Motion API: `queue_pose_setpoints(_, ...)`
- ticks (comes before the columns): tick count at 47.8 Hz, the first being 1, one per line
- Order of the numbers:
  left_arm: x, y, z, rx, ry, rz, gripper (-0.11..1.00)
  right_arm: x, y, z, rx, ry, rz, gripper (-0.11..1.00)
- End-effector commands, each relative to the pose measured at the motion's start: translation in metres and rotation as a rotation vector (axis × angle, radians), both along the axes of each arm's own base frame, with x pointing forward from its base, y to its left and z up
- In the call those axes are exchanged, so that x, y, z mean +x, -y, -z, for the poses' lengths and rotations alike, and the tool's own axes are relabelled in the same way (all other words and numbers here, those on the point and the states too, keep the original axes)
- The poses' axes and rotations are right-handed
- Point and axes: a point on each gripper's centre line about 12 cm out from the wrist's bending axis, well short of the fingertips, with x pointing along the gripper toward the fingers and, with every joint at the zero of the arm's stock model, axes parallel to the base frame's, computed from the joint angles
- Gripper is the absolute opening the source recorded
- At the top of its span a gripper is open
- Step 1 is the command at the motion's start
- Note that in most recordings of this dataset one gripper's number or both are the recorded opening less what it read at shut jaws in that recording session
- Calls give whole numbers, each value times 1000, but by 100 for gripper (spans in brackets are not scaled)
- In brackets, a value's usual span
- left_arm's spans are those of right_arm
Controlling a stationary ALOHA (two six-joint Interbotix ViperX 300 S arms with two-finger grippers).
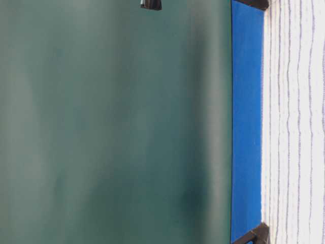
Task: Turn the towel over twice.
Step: 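Lift the far edge with both grippers and pull it upward, then swing the held edge over and lay it down at the near side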
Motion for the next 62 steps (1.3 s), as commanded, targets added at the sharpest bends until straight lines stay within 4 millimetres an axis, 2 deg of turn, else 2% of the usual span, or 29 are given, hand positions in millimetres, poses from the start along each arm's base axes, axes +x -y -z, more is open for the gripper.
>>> queue_pose_setpoints(1, 4, -3, -20, 29, 39, 3, 5, 2, 4, -15, -30, 43, 10, 6)
queue_pose_setpoints(8, 7, -6, -56, 114, 72, 45, 5, 3, 9, -40, -85, 89, 23, 6)
queue_pose_setpoints(14, 10, -12, -94, 189, 122, 57, 5, 0, 16, -70, -149, 117, 55, 6)
queue_pose_setpoints(20, 9, -17, -135, 256, 167, 57, 5, -4, 22, -103, -217, 147, 87, 6)
queue_pose_setpoints(36, -7, -10, -212, 397, 304, 61, 5, -24, 19, -194, -401, 286, 147, 6)
queue_pose_setpoints(42, -12, -6, -228, 428, 346, 62, 5, -31, 14, -217, -442, 344, 156, 6)
queue_pose_setpoints(51, -15, -5, -235, 443, 367, 60, 5, -36, 8, -239, -479, 401, 155, 6)
queue_pose_setpoints(62, -15, -4, -240, 451, 377, 59, 5, -34, 7, -241, -486, 398, 143, 6)
